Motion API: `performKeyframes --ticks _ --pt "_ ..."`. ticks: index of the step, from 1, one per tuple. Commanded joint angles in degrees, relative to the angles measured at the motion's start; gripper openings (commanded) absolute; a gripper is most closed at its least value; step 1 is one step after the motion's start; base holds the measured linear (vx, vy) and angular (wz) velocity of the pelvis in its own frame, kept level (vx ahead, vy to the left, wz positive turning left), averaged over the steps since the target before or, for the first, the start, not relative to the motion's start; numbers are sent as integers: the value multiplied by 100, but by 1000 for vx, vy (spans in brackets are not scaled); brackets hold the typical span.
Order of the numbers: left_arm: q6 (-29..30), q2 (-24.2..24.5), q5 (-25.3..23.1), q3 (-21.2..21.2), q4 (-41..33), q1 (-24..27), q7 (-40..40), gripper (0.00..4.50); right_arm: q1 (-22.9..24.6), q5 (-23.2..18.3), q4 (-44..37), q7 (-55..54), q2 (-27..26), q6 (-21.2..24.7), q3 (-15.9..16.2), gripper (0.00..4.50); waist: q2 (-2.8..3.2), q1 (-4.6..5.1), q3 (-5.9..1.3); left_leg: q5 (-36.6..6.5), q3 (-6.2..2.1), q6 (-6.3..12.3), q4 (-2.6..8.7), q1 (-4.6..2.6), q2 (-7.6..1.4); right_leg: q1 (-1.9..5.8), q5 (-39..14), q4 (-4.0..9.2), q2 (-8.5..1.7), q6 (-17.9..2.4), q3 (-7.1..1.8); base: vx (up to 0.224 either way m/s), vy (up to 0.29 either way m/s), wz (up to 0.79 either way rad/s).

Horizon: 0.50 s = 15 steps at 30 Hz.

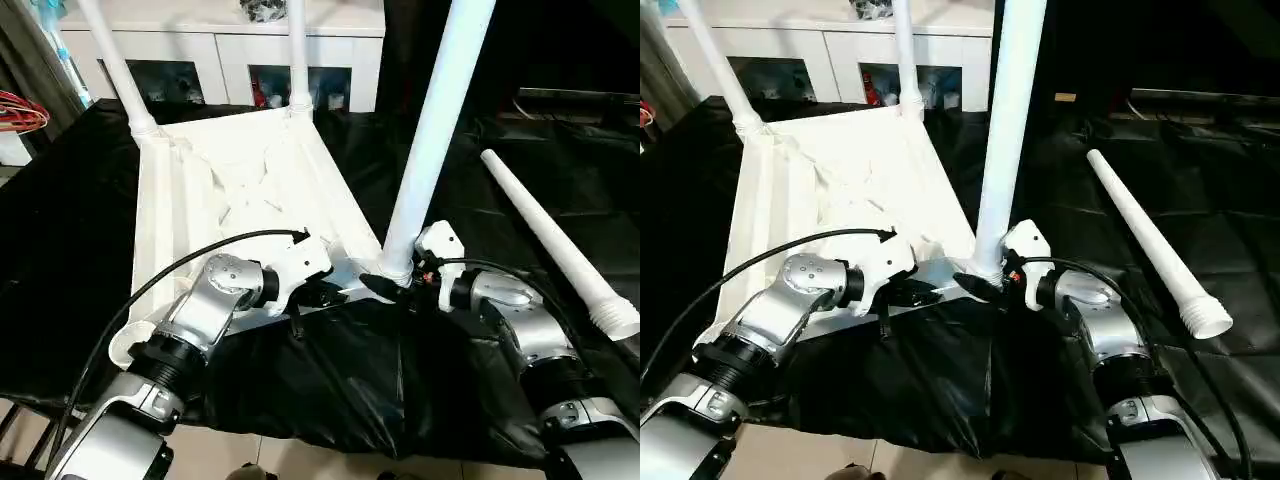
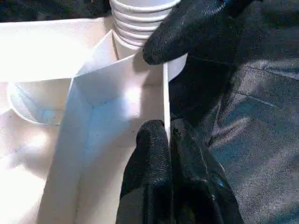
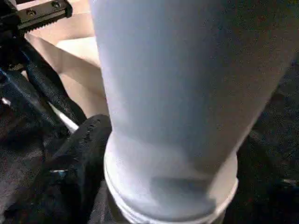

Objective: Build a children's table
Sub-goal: Rotate leg to tighten

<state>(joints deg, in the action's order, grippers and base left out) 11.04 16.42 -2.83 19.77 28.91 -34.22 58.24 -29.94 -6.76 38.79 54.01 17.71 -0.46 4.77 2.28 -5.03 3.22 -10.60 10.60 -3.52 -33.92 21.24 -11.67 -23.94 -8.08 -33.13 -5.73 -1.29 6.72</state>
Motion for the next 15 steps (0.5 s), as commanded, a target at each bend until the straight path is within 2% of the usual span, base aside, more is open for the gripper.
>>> performKeyframes --ticks 1,3,6,15 --pt "-53 29 -13 112 -149 29 136 0 30 -89 -145 48 18 48 -87 323 -71 8 -469 -813 -30 516 334 -43 -158 387 -1269 288 -291 -1248 -291 0 0 0" --pt "-52 39 -18 114 -146 31 148 0 26 -107 -140 62 11 58 -89 316 -72 8 -469 -813 -30 511 333 -45 -158 385 -1262 287 -289 -1248 -292 0 0 0" --pt "-54 55 -24 113 -127 21 162 0 28 -142 -137 108 13 80 -64 283 -71 3 -474 -776 -31 511 329 -41 -156 390 -1227 280 -291 -1256 -292 0 0 0" --pt "-30 77 -20 92 -70 13 162 0 81 -171 -161 173 -18 145 -26 274 -73 -7 -478 -747 -29 537 321 -41 -158 392 -1158 265 -288 -1286 -292 0 0 0"
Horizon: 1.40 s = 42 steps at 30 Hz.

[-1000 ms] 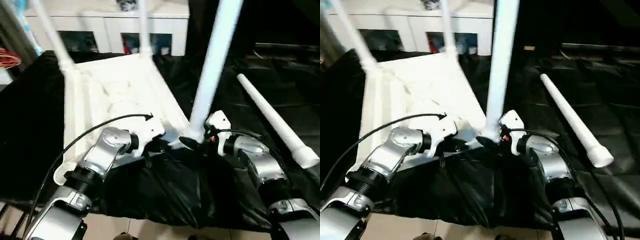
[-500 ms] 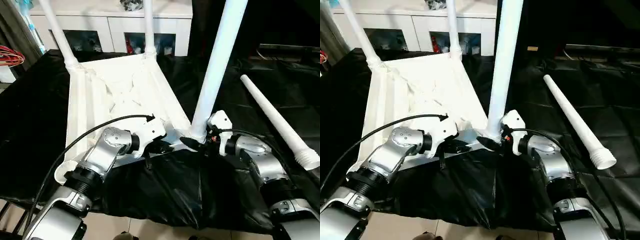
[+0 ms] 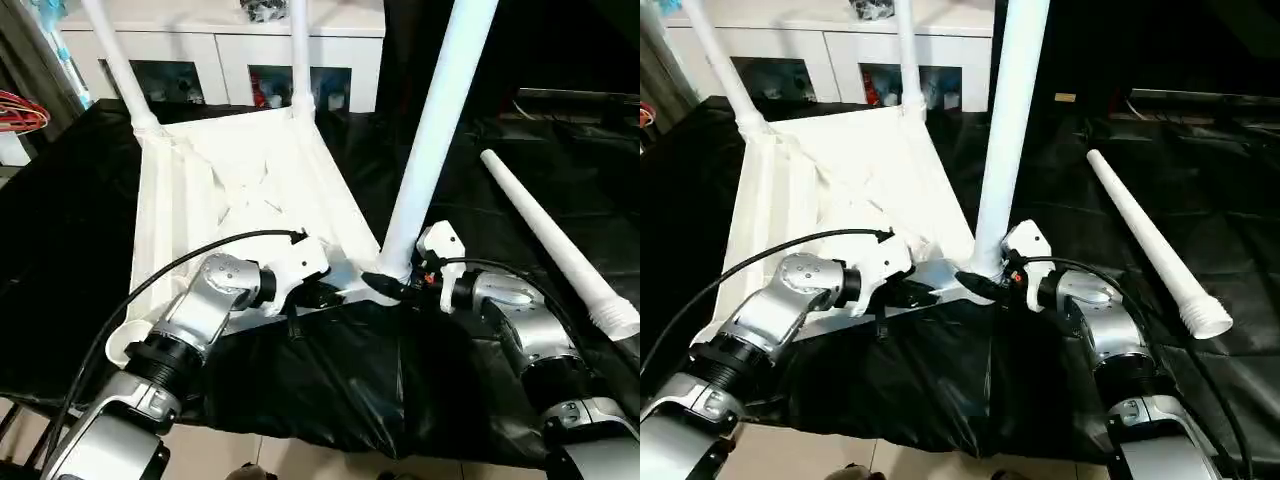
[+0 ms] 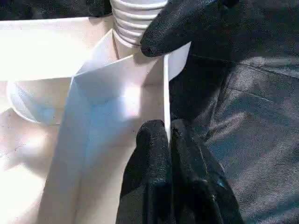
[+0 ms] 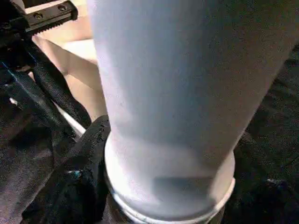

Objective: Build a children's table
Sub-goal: Rotate leg to tighten

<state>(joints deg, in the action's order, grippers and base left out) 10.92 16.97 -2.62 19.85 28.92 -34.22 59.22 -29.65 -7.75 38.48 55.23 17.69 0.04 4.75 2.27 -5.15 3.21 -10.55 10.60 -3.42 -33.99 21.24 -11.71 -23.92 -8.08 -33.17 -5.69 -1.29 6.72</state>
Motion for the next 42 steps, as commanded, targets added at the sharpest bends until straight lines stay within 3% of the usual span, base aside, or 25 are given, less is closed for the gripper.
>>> performKeyframes --ticks 1,3,4,6,7,9,13,16,18,21,22,26,31,37,42 --pt "3 -15 -19 46 -31 7 8 0 62 -78 -112 -13 -51 131 -40 273 -70 3 -478 -764 -29 518 327 -44 -154 390 -1173 271 -292 -1281 -292 0 0 0" --pt "55 -190 42 -112 157 -73 -297 0 32 -3 47 -446 -198 208 -96 273 -69 11 -471 -788 -29 495 332 -44 -150 386 -1212 278 -286 -1277 -290 0 0 0" --pt "108 -442 40 -306 504 -265 -842 0 -56 188 335 -1164 -397 201 -146 273 -93 28 -456 -837 -24 448 334 -42 -141 374 -1347 301 -294 -1247 -292 0 0 0" --pt "139 -605 29 -419 752 -413 -1202 0 -133 288 550 -1629 -534 199 -188 273 -81 57 -422 -1043 -23 294 349 -82 -114 341 -1849 383 -291 -1122 -279 0 0 0" --pt "161 -764 19 -523 991 -564 -1564 0 -231 331 776 -2092 -685 234 -261 273 -85 53 -433 -1170 -40 205 358 -95 -108 374 -2145 404 -301 -1000 -263 0 0 0" --pt "185 -978 33 -662 1281 -756 -2012 0 -376 335 1068 -2681 -900 302 -372 273 -85 80 -410 -1333 -39 140 364 -127 -101 339 -2429 470 -298 -880 -257 0 0 0" --pt "120 -1338 5 -771 1744 -1062 -2673 0 -723 256 1540 -3657 -1406 375 -543 273 -24 132 -421 -1405 -57 147 362 -112 -62 352 -2613 513 -296 -738 -227 0 0 0" --pt "2 -1392 -59 -731 1813 -1091 -2699 0 -798 279 1633 -3758 -1514 276 -572 273 -23 162 -428 -1423 -52 253 361 -100 -76 350 -2431 508 -293 -806 -230 0 0 0" --pt "-187 -1436 -106 -656 1867 -1094 -2613 0 -848 237 1688 -3780 -1614 117 -652 273 -36 175 -436 -1394 -56 282 362 -86 -80 362 -2334 493 -292 -843 -231 0 0 0" --pt "-377 -1446 -118 -580 1936 -1077 -2432 0 -901 190 1764 -3759 -1651 15 -750 343 -41 176 -437 -1404 -54 322 364 -88 -86 360 -2329 488 -301 -879 -234 0 0 0" --pt "-481 -1424 -130 -525 1939 -1042 -2319 0 -924 119 1795 -3665 -1653 -25 -819 345 -65 181 -430 -1413 -52 346 367 -79 -83 365 -2367 491 -298 -861 -232 0 0 0" --pt "-661 -1337 -64 -436 1734 -861 -1938 0 -913 -80 1701 -3464 -1622 -221 -953 382 -60 194 -420 -1489 -64 360 377 -73 -89 365 -2588 517 -313 -787 -216 0 0 0" --pt "-823 -1177 18 -381 1483 -628 -1361 0 -557 118 1121 -2642 -1219 -427 -611 387 -52 163 -442 -1347 -54 428 366 -68 -115 369 -2276 477 -316 -879 -245 0 0 0" --pt "-985 -868 97 -321 1233 -410 -768 0 -151 0 539 -1535 -626 -201 -477 387 -18 137 -463 -1123 -56 517 362 -43 -143 397 -1611 374 -304 -1141 -264 0 0 0" --pt "-1080 -689 206 -321 987 -250 -310 0 103 -64 192 -851 -263 -113 -322 387 -17 106 -466 -1044 -43 573 350 -35 -149 402 -1519 354 -299 -1197 -270 0 0 0"
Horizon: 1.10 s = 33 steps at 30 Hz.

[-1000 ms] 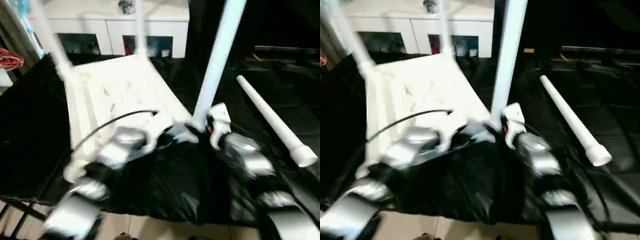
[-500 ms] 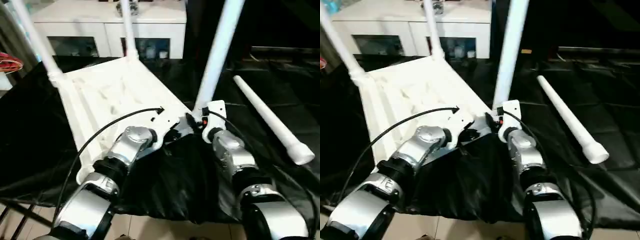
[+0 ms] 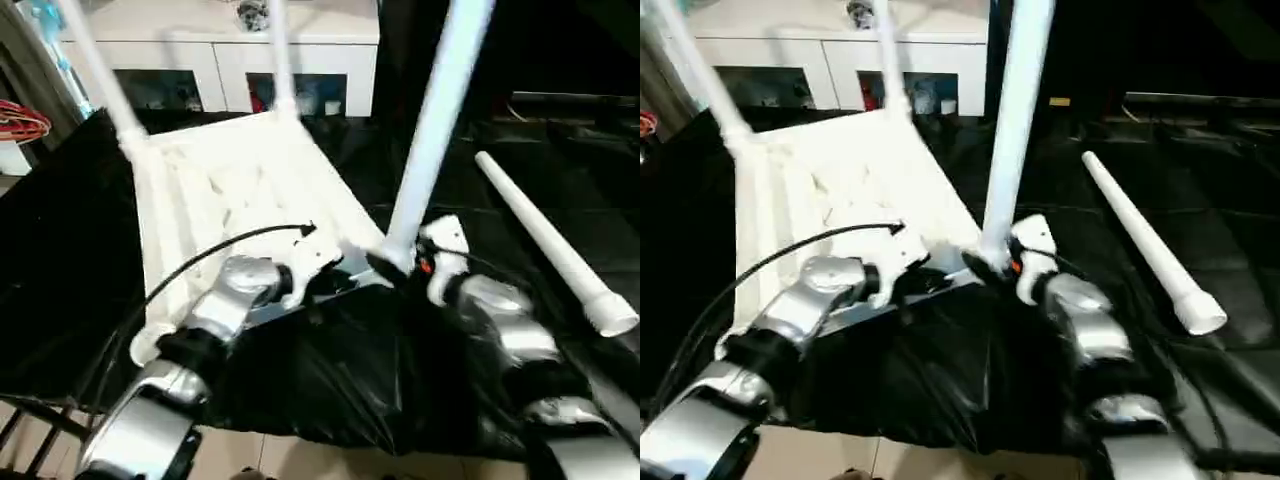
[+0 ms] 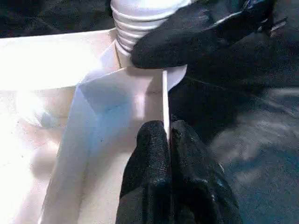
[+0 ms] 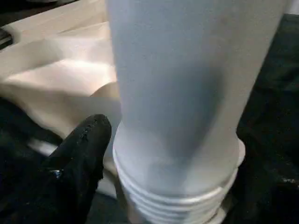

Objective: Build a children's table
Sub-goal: Rotate leg to tighten

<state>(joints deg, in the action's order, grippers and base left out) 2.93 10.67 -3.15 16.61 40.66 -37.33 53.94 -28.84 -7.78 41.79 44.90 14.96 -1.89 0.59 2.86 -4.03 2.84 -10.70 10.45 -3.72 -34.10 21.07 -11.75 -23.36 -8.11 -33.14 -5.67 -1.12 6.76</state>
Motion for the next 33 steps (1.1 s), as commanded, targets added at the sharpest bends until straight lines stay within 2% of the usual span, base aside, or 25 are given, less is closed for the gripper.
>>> performKeyframes --ticks 1,3,4,7,8,9,10,11,15,18,21,22,25,26,27,31,33 --pt "-298 -5 306 14 -266 107 407 0 92 -77 -265 405 108 111 155 387 -80 -17 -432 -1030 -24 599 359 -23 -148 344 -1506 348 -300 -1219 -274 0 0 0" --pt "-338 115 366 63 -407 195 766 0 221 -101 -546 813 279 203 262 387 -107 -45 -424 -1046 -23 622 362 -19 -153 358 -1579 350 -304 -1188 -271 0 0 0" --pt "-298 228 396 108 -525 260 1054 0 305 -120 -746 1140 413 265 348 387 -89 -56 -422 -1059 -22 631 366 -17 -162 344 -1632 348 -302 -1180 -275 0 0 0" --pt "-223 282 417 120 -585 287 1191 0 336 -130 -826 1296 478 290 396 387 -86 -102 -413 -1135 -19 558 376 -43 -175 322 -1819 368 -312 -1129 -284 0 0 0" --pt "-184 388 449 180 -663 327 1431 0 379 -125 -921 1473 576 298 479 387 -127 -110 -411 -1134 -16 537 380 -50 -177 315 -1847 366 -310 -1110 -289 0 0 0" --pt "-184 388 449 180 -663 327 1431 0 379 -125 -921 1473 576 298 479 387 -114 -121 -409 -1135 -16 526 383 -52 -180 313 -1869 363 -315 -1108 -293 0 0 0" --pt "-178 473 448 229 -700 350 1592 0 394 -106 -961 1567 633 291 521 387 -101 -111 -405 -1164 -13 502 385 -53 -179 301 -1897 372 -309 -1102 -296 0 0 0" --pt "-186 504 447 240 -704 357 1648 0 393 -100 -965 1601 648 291 531 387 -124 -113 -404 -1171 -15 480 387 -53 -175 306 -1925 372 -309 -1085 -294 0 0 0" --pt "-204 615 418 240 -700 367 1784 0 427 -76 -1074 1762 732 358 627 387 -120 -111 -405 -1144 -12 459 386 -52 -169 308 -1918 369 -308 -1055 -303 0 0 0" --pt "-204 677 407 215 -679 350 1882 0 472 -19 -1194 1874 804 406 711 353 -117 -109 -408 -1081 -15 473 387 -43 -174 311 -1846 357 -308 -1056 -311 0 0 0" --pt "-179 725 427 230 -664 328 1952 0 503 -48 -1275 1927 831 450 734 348 -133 -110 -413 -1028 -13 492 383 -38 -173 316 -1756 339 -307 -1087 -315 0 0 0" --pt "-152 737 438 245 -659 325 1995 0 509 -60 -1293 1941 832 466 734 310 -132 -112 -413 -1022 -7 490 379 -46 -172 309 -1750 342 -308 -1099 -320 0 0 0" --pt "-114 743 446 265 -658 327 2047 0 522 -96 -1319 1997 827 514 752 308 -136 -113 -406 -1046 -7 483 382 -41 -170 311 -1842 352 -310 -1076 -319 0 0 0" --pt "-109 743 447 268 -659 333 2058 0 531 -110 -1336 2001 825 533 765 288 -142 -109 -403 -1071 -6 473 384 -42 -168 312 -1899 359 -308 -1054 -318 0 0 0" --pt "-106 741 448 270 -660 339 2069 0 541 -121 -1352 2001 821 551 776 288 -140 -111 -404 -1078 -7 468 384 -47 -168 310 -1918 360 -309 -1046 -318 0 0 0" --pt "-43 733 456 292 -702 384 2111 0 583 -168 -1348 1929 726 595 749 279 -109 -109 -410 -1067 -9 445 384 -49 -169 310 -1853 357 -303 -1053 -321 0 0 0" --pt "-49 688 447 284 -688 389 2044 0 603 -219 -1348 1853 651 636 700 277 -114 -106 -410 -1075 -8 440 384 -52 -170 310 -1817 357 -301 -1063 -323 0 0 0"
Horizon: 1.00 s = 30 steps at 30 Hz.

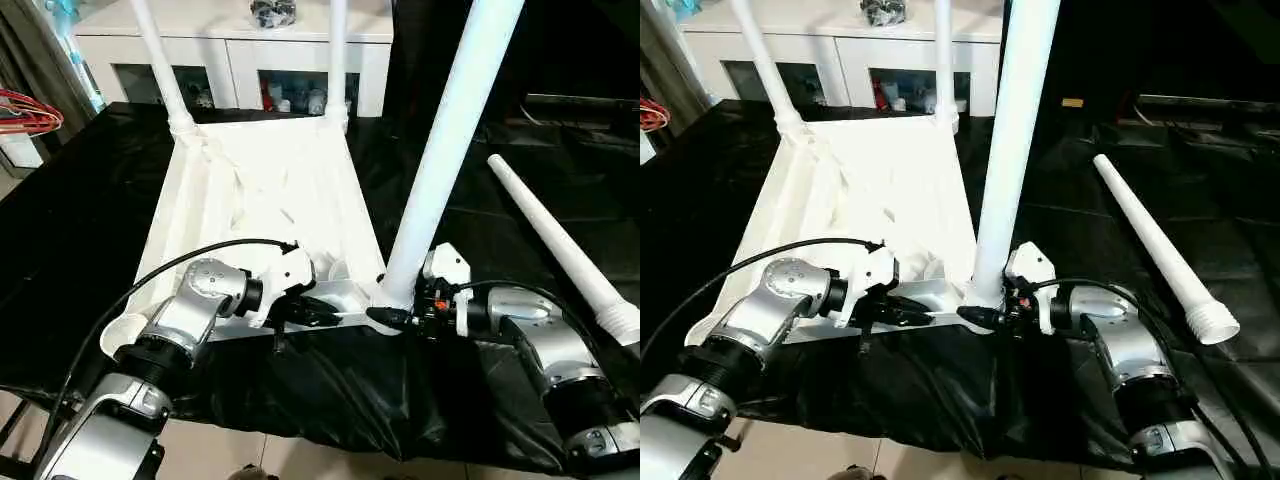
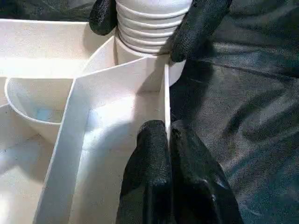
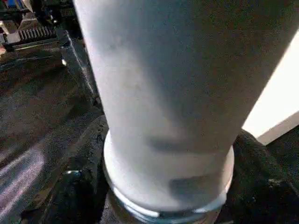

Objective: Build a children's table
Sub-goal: Rotate leg to tighten

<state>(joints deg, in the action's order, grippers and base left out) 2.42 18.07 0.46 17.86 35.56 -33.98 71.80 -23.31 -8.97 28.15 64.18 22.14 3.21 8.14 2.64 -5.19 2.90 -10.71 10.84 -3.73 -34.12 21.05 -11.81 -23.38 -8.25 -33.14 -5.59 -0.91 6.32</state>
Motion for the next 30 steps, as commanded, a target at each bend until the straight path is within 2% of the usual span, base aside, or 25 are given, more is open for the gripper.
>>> performKeyframes --ticks 1,3,4,5,6,8,9,10,12,15,18,19,21,23,25,26,30 --pt "-12 -110 70 136 -132 34 143 0 31 -113 78 -291 -177 127 -135 277 -96 9 -415 -1081 -47 439 385 -45 -161 317 -1808 358 -315 -1090 -279 0 0 0" --pt "4 -226 21 89 -35 -29 -122 0 -38 -140 247 -754 -394 105 -312 277 -87 34 -405 -1127 -52 405 394 -34 -160 308 -1906 369 -321 -1071 -280 0 0 0" --pt "51 -364 -49 28 87 -118 -476 0 -135 -142 458 -1260 -613 125 -474 277 -78 44 -402 -1207 -59 339 399 -50 -151 303 -2071 393 -325 -1025 -274 0 0 0" --pt "68 -391 -62 15 113 -138 -550 0 -155 -133 499 -1343 -643 139 -491 277 -96 79 -383 -1316 -67 265 416 -58 -137 305 -2281 423 -317 -968 -264 0 0 0" --pt "112 -457 -95 -19 178 -188 -734 0 -205 -109 600 -1551 -718 172 -534 277 -71 84 -386 -1347 -74 230 416 -59 -133 308 -2336 422 -323 -948 -262 0 0 0" --pt "218 -774 -279 -146 508 -432 -1643 0 -419 56 1048 -2395 -1023 114 -613 277 -91 160 -368 -1537 -74 149 410 -91 -113 280 -2615 477 -312 -865 -254 0 0 0" --pt "286 -898 -346 -175 611 -518 -1963 0 -521 124 1251 -2791 -1162 96 -651 277 -72 193 -360 -1551 -71 122 408 -95 -102 259 -2667 486 -302 -863 -253 0 0 0" --pt "404 -1099 -426 -220 728 -630 -2428 0 -683 178 1551 -3368 -1398 79 -736 277 -80 229 -362 -1603 -90 79 407 -91 -90 287 -2848 509 -308 -790 -225 0 0 0" --pt "452 -1175 -441 -244 753 -661 -2583 0 -741 172 1648 -3548 -1490 74 -780 277 -91 272 -351 -1646 -88 129 391 -88 -65 283 -3041 561 -310 -699 -205 0 0 0" --pt "449 -1458 -449 -339 934 -791 -3060 0 -973 287 1988 -4287 -1822 -100 -883 277 -101 316 -367 -1570 -94 237 388 -62 -54 281 -3021 571 -299 -656 -196 0 0 0" --pt "323 -1561 -457 -334 1015 -812 -3086 0 -1020 363 2051 -4232 -1963 -359 -805 277 -116 315 -373 -1586 -89 305 384 -66 -61 269 -2879 563 -299 -716 -200 0 0 0" --pt "257 -1564 -443 -317 988 -791 -2997 0 -1026 344 2053 -4158 -1991 -415 -822 333 -127 306 -378 -1549 -91 343 388 -55 -69 284 -2791 546 -304 -753 -205 0 0 0" --pt "245 -1526 -405 -287 889 -724 -2795 0 -1002 212 1935 -3877 -1997 -396 -873 347 -120 310 -379 -1512 -91 385 398 -38 -80 292 -2611 516 -294 -819 -216 0 0 0" --pt "67 -1410 -386 -194 759 -621 -2503 0 -968 258 1777 -3642 -1838 -458 -779 356 -121 304 -381 -1480 -88 447 398 -29 -90 304 -2459 494 -301 -896 -230 0 0 0" --pt "85 -1350 -358 -177 698 -575 -2379 0 -926 260 1658 -3450 -1729 -445 -730 385 -124 298 -387 -1414 -88 465 399 -6 -89 324 -2426 481 -306 -902 -230 0 0 0" --pt "78 -1332 -353 -172 688 -564 -2351 0 -913 255 1623 -3383 -1697 -443 -719 385 -113 290 -395 -1358 -81 467 389 -28 -94 314 -2350 474 -309 -936 -241 0 0 0" --pt "-169 -1059 -220 -128 542 -408 -1722 0 -614 219 1108 -2229 -1097 -407 -445 385 -111 253 -410 -1172 -61 592 373 -21 -110 329 -1876 416 -291 -1110 -265 0 0 0"
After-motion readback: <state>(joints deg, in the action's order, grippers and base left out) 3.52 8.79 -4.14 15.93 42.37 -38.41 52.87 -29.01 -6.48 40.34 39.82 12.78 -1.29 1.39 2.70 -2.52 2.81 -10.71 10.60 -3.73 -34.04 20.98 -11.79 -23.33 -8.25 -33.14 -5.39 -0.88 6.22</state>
